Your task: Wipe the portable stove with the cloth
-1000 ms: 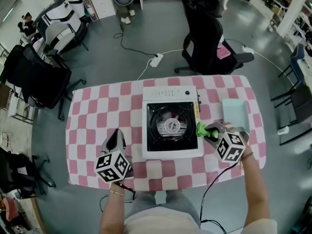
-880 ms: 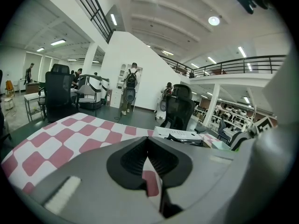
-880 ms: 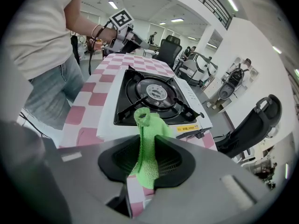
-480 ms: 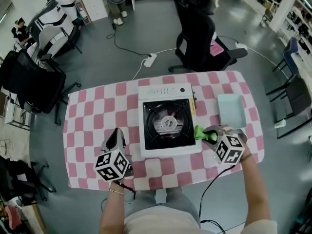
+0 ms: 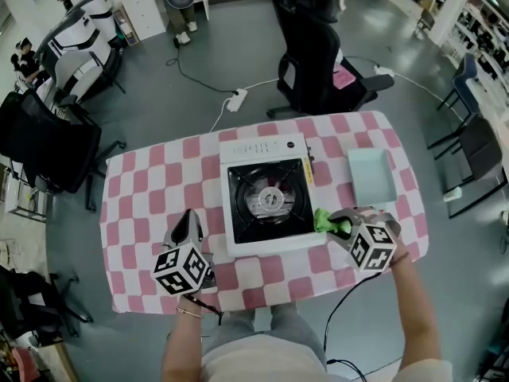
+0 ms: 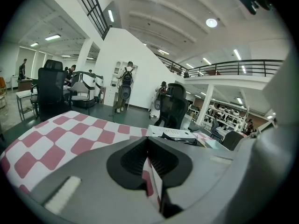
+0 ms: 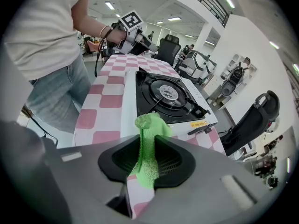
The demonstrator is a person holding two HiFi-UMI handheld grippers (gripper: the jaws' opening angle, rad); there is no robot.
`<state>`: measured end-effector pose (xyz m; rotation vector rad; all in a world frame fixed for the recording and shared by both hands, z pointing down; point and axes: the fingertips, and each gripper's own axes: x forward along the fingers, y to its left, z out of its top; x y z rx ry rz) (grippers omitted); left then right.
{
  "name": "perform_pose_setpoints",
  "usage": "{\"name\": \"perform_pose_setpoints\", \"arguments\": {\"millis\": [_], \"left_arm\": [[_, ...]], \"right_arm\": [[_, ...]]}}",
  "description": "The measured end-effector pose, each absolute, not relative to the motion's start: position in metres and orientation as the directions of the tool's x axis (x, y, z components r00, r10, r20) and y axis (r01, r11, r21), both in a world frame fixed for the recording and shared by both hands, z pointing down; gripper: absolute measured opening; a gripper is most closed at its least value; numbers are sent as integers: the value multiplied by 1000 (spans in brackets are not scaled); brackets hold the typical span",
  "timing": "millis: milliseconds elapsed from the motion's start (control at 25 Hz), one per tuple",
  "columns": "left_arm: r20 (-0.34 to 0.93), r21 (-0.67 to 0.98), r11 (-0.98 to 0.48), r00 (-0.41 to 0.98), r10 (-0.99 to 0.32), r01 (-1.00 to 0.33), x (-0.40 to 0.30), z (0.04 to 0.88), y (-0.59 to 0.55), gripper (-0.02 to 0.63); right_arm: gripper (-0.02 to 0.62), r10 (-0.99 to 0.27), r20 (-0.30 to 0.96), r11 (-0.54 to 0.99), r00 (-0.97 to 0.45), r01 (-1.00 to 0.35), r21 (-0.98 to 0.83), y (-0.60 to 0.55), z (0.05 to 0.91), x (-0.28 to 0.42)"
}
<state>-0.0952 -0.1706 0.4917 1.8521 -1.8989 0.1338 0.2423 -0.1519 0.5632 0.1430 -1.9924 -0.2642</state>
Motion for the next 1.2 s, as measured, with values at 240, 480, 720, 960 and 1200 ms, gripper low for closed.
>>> {"name": "perform_pose_setpoints", "arguments": {"millis": [240, 480, 720, 960, 1200], "left_arm": [[397, 267, 65, 49, -917, -962, -95, 491, -172, 0], [396, 274, 40, 75, -915, -961, -90, 492, -174, 0], [397, 281, 20, 97, -913, -960, -91, 493, -174, 0], [401, 313, 9, 124, -908, -950, -94, 498, -174, 0], [402, 335, -16, 158, -902, -942, -94, 501, -174, 0]], "right_arm": [[94, -219, 883, 970, -415, 3, 242, -140, 563, 245], [94, -236, 883, 969, -406, -33, 244, -128, 563, 246], [94, -294, 876, 956, -383, -116, 271, -121, 563, 245], [94, -361, 874, 921, -326, -270, 279, -117, 562, 241], [94, -403, 870, 875, -285, -398, 275, -115, 565, 242]]}}
